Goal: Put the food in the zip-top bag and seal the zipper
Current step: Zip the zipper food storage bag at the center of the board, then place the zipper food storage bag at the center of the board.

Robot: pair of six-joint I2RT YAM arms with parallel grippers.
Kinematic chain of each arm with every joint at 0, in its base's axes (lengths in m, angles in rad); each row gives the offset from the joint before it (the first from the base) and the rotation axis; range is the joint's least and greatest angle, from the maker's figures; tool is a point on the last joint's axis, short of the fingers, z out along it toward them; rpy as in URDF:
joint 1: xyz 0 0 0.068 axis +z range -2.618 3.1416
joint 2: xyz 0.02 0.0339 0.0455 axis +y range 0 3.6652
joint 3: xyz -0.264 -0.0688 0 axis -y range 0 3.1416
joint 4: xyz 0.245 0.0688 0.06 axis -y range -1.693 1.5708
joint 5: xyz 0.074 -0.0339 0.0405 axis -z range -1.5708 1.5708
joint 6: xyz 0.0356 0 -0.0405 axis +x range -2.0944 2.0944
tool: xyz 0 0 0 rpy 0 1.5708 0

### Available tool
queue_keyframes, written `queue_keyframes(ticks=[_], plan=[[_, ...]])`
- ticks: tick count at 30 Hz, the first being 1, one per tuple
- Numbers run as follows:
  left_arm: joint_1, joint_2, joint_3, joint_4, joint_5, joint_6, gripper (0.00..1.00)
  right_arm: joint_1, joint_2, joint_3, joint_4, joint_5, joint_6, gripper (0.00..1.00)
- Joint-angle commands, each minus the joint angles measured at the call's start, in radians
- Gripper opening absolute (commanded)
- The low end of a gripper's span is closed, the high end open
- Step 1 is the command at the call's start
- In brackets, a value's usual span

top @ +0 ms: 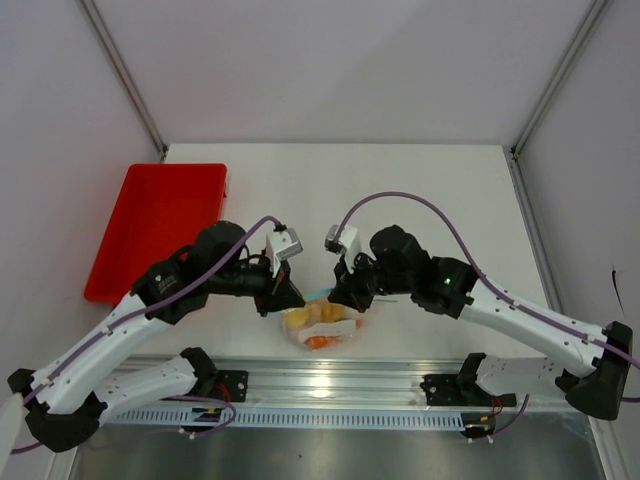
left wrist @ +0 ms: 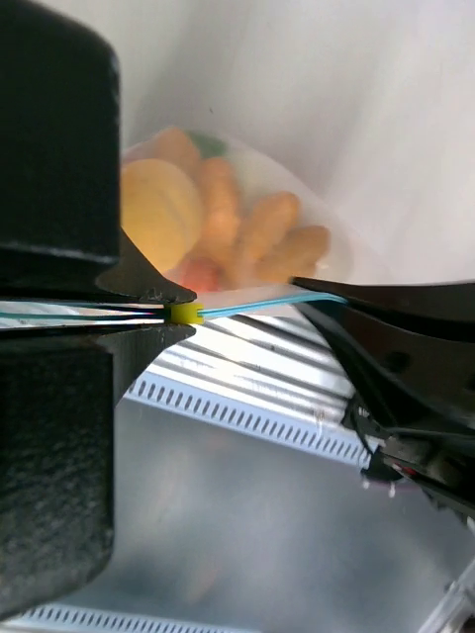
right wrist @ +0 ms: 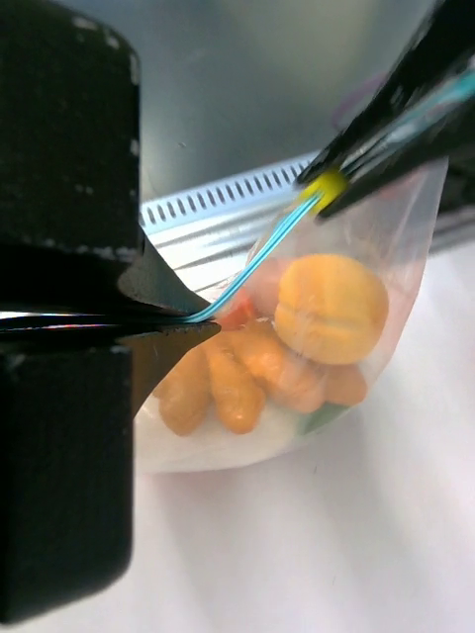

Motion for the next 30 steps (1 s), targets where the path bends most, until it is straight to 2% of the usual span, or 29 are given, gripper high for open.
queue_keyframes(ticks=[1, 7, 14, 18, 19, 21, 23, 24, 25, 26, 27, 30], plan=[[-0.001, -0.096, -0.015, -0.052, -0.122, -0.006, 0.01, -0.035, -0.050, -0.043, -0.003, 0.258, 0.050, 0.00], [0.000, -0.220, -0.046, -0.117, -0.276, -0.043, 0.01, -0.095, -0.097, -0.095, 0.000, 0.268, 0.082, 0.00], [-0.001, -0.321, -0.069, -0.118, -0.325, -0.075, 0.01, -0.062, -0.103, -0.115, 0.025, 0.254, 0.108, 0.00], [-0.001, -0.331, -0.069, -0.077, -0.329, -0.077, 0.02, -0.029, -0.094, -0.062, 0.010, 0.234, 0.128, 0.00], [0.000, -0.324, -0.068, -0.066, -0.329, -0.077, 0.09, -0.025, -0.091, -0.048, 0.002, 0.232, 0.131, 0.00], [-0.001, -0.314, -0.065, -0.037, -0.334, -0.078, 0.11, -0.014, -0.085, 0.001, -0.010, 0.217, 0.148, 0.00], [-0.001, -0.300, -0.063, -0.017, -0.334, -0.080, 0.24, -0.008, -0.076, 0.032, -0.015, 0.203, 0.162, 0.00], [-0.001, -0.295, -0.063, -0.002, -0.358, -0.087, 0.35, -0.006, -0.071, 0.055, -0.020, 0.200, 0.171, 0.00], [-0.001, -0.294, -0.065, 0.001, -0.384, -0.096, 0.72, -0.006, -0.053, 0.066, -0.023, 0.203, 0.189, 0.00], [-0.001, -0.297, -0.069, 0.009, -0.409, -0.103, 0.93, -0.006, -0.041, 0.076, -0.032, 0.211, 0.197, 0.00], [-0.001, -0.303, -0.074, 0.033, -0.433, -0.107, 0.99, -0.008, -0.022, 0.101, -0.052, 0.246, 0.205, 0.00], [-0.001, -0.349, -0.092, 0.086, -0.507, -0.119, 1.00, -0.058, 0.065, 0.124, -0.070, 0.254, 0.225, 0.00]])
